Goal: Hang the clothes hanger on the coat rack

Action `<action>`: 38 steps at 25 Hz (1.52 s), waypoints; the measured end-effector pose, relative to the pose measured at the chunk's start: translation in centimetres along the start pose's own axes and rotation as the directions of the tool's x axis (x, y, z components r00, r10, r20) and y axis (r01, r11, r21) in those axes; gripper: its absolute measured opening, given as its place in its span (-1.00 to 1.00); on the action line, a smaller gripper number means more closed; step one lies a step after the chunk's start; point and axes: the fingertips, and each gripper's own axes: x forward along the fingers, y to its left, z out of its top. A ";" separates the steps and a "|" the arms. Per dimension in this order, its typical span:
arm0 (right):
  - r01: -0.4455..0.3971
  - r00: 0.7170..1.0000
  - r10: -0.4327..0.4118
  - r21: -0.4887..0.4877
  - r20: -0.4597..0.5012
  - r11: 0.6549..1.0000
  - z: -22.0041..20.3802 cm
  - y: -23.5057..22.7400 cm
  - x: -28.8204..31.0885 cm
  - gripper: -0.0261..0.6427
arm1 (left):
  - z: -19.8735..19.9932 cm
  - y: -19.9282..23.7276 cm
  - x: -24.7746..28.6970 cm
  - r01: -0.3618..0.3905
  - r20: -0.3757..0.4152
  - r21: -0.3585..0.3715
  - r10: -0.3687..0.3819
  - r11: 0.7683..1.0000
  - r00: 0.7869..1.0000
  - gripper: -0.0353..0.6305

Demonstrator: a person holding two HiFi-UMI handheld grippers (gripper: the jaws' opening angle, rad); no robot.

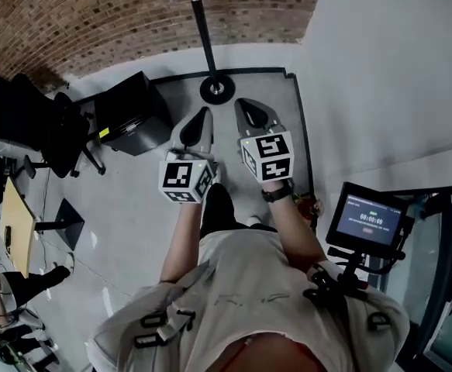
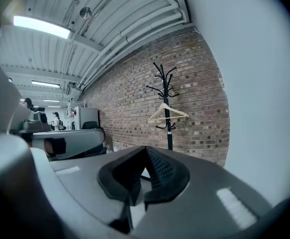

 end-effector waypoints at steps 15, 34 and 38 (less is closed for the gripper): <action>0.055 0.987 -0.040 -0.090 0.155 0.994 6.9 7.1 -8.8 -0.91 | 7.4 -3.8 -7.6 0.062 0.117 0.070 -0.070 0.996 0.991 -0.89; 0.104 0.986 -0.086 -0.128 0.140 0.986 6.1 9.8 -9.8 -0.91 | 7.2 -3.1 -9.9 0.104 0.112 0.064 -0.111 0.993 0.988 -0.89; 0.107 0.987 -0.090 -0.130 0.131 0.986 5.7 8.6 -9.6 -0.91 | 6.5 -3.4 -8.9 0.107 0.105 0.051 -0.112 0.993 0.988 -0.89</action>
